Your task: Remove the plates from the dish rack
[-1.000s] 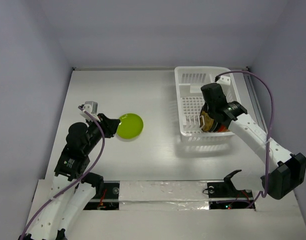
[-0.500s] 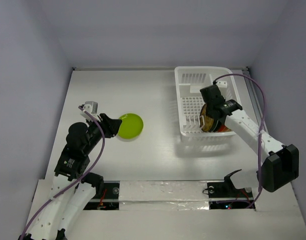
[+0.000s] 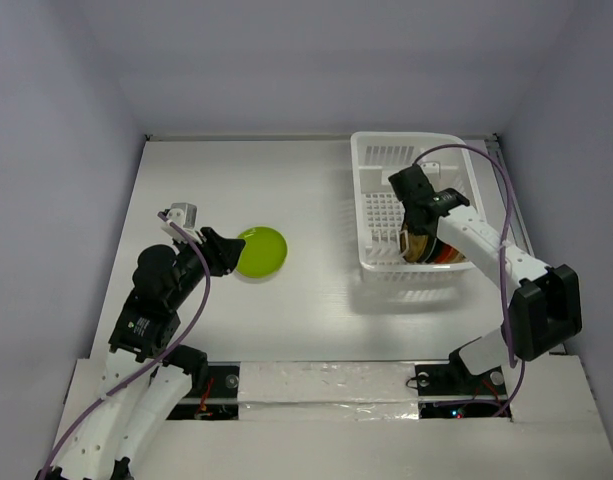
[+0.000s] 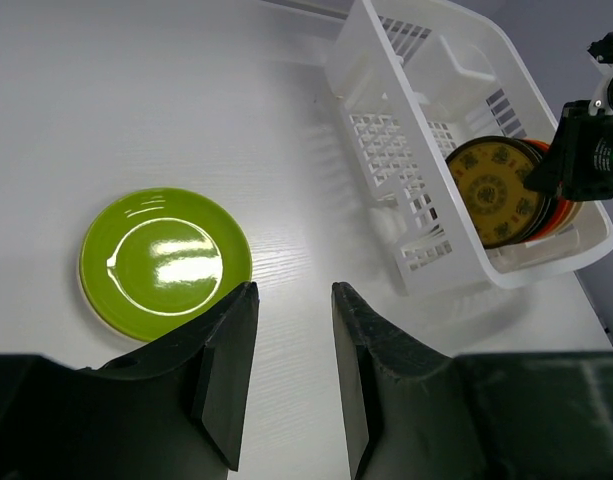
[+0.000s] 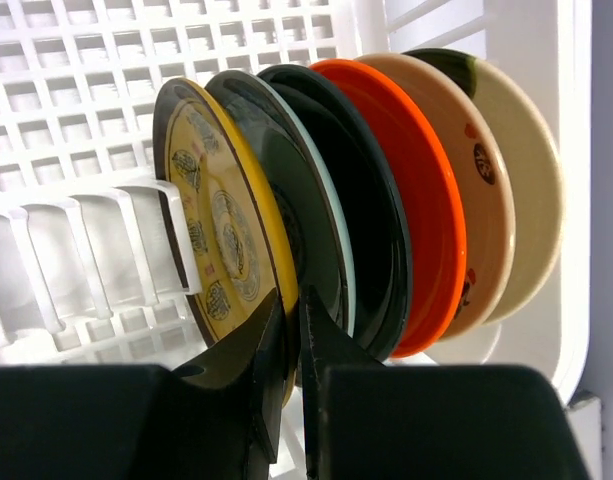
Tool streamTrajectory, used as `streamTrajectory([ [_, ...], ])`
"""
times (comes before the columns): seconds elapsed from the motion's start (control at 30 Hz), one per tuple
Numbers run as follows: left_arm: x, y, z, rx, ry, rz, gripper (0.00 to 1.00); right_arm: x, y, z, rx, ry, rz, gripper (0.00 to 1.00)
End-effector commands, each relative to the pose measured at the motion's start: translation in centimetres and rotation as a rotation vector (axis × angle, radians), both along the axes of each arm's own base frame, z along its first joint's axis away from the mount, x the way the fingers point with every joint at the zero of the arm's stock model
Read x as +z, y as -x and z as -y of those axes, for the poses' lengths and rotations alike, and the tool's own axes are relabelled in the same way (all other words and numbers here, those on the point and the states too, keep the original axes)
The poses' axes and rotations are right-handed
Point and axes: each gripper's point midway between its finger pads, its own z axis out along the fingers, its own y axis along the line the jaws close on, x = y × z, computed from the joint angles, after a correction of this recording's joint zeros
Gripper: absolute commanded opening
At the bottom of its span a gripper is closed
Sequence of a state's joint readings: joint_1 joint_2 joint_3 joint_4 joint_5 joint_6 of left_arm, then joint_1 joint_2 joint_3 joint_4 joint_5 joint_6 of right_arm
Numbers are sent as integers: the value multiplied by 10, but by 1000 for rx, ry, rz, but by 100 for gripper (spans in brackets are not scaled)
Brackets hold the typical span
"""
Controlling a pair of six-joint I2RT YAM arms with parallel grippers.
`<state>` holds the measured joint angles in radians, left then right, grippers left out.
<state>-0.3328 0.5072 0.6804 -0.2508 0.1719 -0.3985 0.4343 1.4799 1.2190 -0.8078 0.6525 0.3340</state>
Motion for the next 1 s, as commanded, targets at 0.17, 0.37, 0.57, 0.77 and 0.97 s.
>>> streamTrajectory([
  [0.17,24,0,1,-7,21,82,33,45,-8,-6,16,66,61,0],
  [0.37,24,0,1,-6,23,85,34,46,-8,-10,29,108,59,0],
  [0.57,23,0,2,-9,23,83,35,68,-12,-8,13,120,117,0],
  [0.77,21,-1,3,-13,22,77,37,112,-13,-11,11,101,214,0],
  [0.97,22,-1,2,-10,23,76,44,154,-7,-36,73,-46,343,0],
])
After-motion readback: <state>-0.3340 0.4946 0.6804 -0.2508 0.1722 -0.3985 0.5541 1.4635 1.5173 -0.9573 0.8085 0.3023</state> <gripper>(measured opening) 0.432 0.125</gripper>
